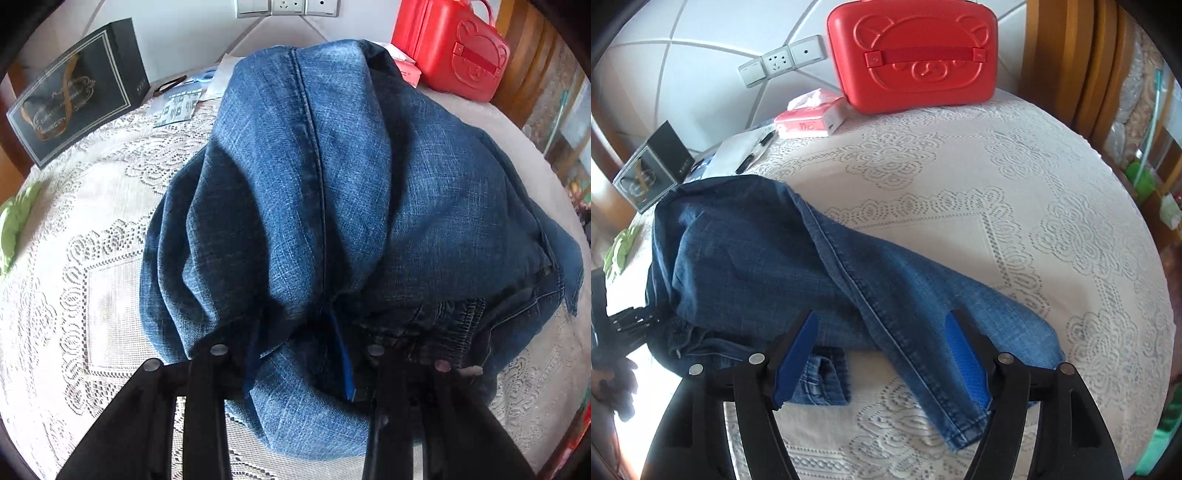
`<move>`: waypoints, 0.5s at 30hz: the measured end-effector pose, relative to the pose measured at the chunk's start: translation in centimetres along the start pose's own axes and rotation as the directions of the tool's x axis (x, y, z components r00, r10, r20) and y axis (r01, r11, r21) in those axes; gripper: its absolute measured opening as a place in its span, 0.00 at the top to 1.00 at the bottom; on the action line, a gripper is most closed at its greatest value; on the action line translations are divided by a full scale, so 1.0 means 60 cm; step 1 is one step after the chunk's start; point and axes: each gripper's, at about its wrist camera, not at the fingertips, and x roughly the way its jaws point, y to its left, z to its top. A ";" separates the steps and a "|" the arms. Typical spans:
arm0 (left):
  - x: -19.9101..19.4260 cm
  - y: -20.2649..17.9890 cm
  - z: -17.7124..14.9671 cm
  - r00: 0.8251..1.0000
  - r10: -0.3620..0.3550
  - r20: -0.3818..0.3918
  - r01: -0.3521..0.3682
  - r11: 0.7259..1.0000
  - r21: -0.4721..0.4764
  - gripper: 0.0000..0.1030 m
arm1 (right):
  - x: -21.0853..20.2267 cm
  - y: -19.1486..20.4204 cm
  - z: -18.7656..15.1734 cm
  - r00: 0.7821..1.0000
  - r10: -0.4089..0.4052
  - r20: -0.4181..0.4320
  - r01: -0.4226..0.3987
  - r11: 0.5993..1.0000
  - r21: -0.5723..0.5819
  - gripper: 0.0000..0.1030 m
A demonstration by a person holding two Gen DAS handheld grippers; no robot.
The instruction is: Fold clothes
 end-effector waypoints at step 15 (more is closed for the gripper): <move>-0.038 0.009 0.024 0.998 0.009 -0.061 -0.011 0.999 -0.039 0.67 | 0.020 0.034 0.004 0.999 0.047 -0.011 -0.047 0.998 -0.037 0.30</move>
